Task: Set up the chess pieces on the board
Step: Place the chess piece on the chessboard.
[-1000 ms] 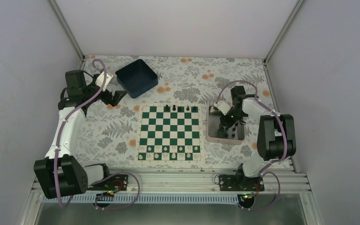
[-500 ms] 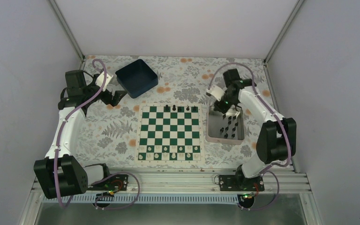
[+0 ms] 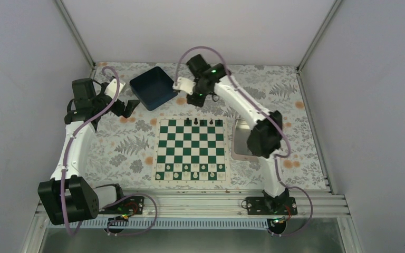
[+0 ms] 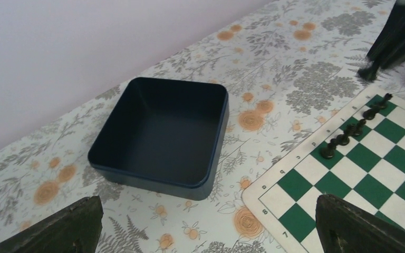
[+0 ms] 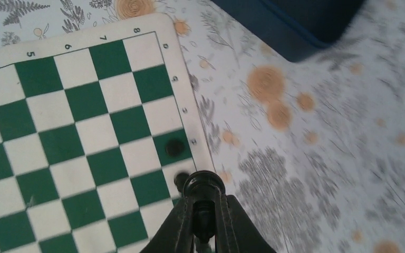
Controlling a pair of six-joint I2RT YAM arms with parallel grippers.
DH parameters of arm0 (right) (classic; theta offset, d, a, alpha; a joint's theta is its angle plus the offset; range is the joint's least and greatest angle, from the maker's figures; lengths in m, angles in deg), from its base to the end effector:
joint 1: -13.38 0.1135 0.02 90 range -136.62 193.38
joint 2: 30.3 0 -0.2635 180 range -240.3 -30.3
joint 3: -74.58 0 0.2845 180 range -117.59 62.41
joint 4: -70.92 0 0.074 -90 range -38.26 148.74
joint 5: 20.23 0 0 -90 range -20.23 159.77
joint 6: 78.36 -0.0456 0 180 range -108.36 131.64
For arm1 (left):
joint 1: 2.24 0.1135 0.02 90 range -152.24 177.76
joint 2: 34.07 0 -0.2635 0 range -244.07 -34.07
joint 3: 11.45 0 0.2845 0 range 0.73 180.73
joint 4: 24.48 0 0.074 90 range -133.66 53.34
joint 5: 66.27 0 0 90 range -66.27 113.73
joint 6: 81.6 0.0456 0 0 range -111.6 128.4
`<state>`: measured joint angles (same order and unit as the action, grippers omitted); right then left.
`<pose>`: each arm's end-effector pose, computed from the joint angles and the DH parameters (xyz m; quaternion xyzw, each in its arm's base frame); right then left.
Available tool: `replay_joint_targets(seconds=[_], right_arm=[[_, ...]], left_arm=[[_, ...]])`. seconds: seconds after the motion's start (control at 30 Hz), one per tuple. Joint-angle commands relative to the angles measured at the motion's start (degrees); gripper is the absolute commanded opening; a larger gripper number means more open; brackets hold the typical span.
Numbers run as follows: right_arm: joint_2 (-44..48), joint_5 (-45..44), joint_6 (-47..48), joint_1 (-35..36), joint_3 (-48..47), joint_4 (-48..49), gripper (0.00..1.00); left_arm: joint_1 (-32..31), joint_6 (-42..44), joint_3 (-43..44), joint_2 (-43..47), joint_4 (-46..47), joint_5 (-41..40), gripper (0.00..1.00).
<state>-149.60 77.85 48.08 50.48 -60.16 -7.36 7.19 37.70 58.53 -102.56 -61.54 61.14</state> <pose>0.3770 0.2932 0.3130 -0.5937 0.7668 0.0698 0.2338 0.2980 0.0214 0.3019 0.2898 0.8044 -0.1254 0.5032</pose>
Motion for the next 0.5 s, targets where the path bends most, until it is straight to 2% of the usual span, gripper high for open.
replay_joint_targets(seconds=[0.0,0.23,0.47], right_arm=[[-9.25,-0.34,0.92,3.32,-7.15,-1.25,0.08],[-18.51,-2.17,1.66,7.98,-8.51,2.37,0.08],[-21.92,-3.31,0.90,10.00,-7.78,5.87,0.09]], left_arm=[[0.66,-1.41,-0.22,1.01,2.24,-3.24,1.00],[0.92,-1.36,-0.51,0.57,2.47,-3.57,1.00],[1.02,-1.35,-0.86,0.38,2.78,-3.48,1.00]])
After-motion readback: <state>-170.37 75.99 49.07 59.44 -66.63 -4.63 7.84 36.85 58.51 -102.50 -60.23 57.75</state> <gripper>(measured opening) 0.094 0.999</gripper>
